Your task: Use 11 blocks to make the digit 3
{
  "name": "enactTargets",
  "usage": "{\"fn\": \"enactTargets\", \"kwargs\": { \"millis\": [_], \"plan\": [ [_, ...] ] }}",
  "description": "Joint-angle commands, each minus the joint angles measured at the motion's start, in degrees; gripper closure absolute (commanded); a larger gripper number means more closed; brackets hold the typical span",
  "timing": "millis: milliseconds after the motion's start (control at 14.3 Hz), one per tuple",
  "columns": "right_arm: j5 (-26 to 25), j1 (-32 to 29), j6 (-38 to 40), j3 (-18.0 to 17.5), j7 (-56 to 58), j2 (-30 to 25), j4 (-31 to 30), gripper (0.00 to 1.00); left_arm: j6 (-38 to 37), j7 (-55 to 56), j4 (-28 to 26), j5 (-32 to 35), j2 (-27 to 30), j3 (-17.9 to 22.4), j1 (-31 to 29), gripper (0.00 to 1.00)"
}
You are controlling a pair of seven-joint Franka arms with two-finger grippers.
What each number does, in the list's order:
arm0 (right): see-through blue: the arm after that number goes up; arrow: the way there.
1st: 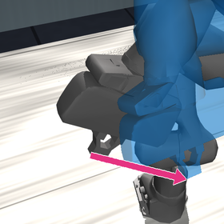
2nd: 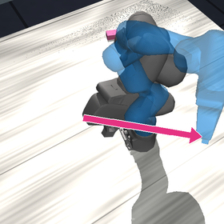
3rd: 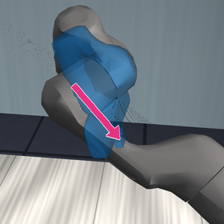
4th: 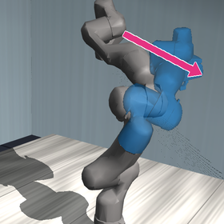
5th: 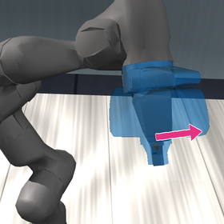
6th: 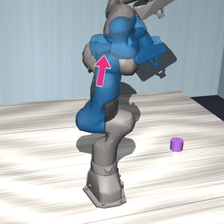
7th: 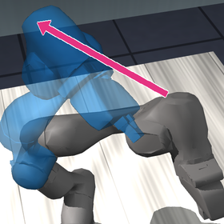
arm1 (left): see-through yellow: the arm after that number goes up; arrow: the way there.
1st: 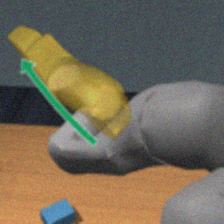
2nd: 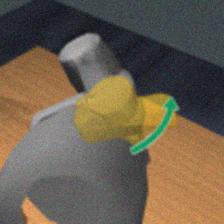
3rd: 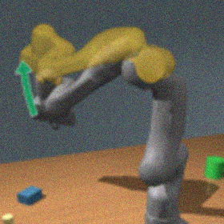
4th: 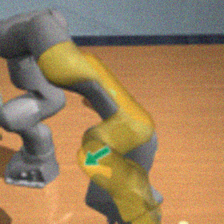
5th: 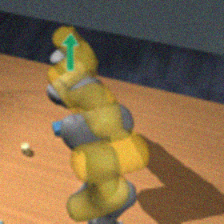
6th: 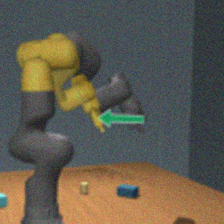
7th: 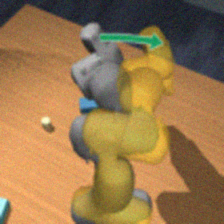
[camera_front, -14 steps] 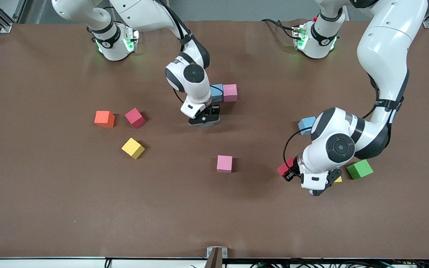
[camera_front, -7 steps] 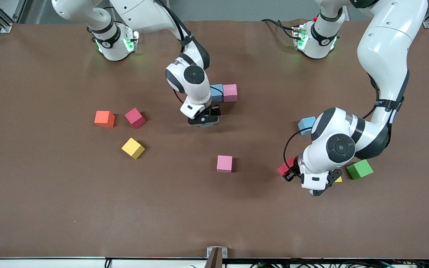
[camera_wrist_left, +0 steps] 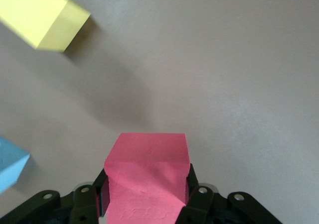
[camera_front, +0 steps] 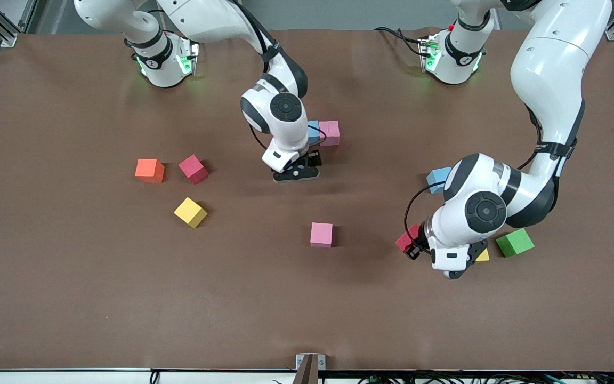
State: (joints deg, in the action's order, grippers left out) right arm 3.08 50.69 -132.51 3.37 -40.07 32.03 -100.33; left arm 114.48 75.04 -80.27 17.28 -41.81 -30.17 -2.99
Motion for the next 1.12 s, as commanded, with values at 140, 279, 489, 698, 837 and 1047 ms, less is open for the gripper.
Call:
{"fn": "enactTargets", "kwargs": {
  "millis": [140, 279, 489, 698, 837, 1047],
  "plan": [
    [-0.71, -7.34, 10.17, 0.40, -0.53, -2.23, 5.93, 0.00, 0.13, 18.00, -9.28, -1.19, 6.30, -2.26, -0.09, 0.59],
    [-0.71, -10.51, 9.73, 2.94, -1.06, -1.88, 6.02, 0.00, 3.19, 29.67, -12.44, -1.02, 7.27, -3.75, 0.08, 0.62],
    [-0.62, -18.41, 7.54, 4.18, -0.63, -1.70, 5.50, 0.00, 8.64, 44.18, -17.88, 0.38, 8.50, -5.87, 2.27, 0.64],
    [-0.62, -22.29, 6.83, 5.75, -2.03, -1.79, 1.56, 0.00, 14.70, 59.63, -23.52, 4.41, 9.30, -5.87, 6.57, 0.63],
    [-0.45, -23.53, 2.81, 7.08, -4.91, -3.54, -4.49, 0.00, 15.60, 68.28, -25.10, 7.59, 8.94, -5.95, 8.78, 0.64],
    [-0.53, -23.88, -7.99, 8.31, -5.20, -8.11, -16.71, 0.00, 17.52, 76.99, -28.70, 7.86, 9.47, -6.48, 10.46, 0.64]
  ]
}}
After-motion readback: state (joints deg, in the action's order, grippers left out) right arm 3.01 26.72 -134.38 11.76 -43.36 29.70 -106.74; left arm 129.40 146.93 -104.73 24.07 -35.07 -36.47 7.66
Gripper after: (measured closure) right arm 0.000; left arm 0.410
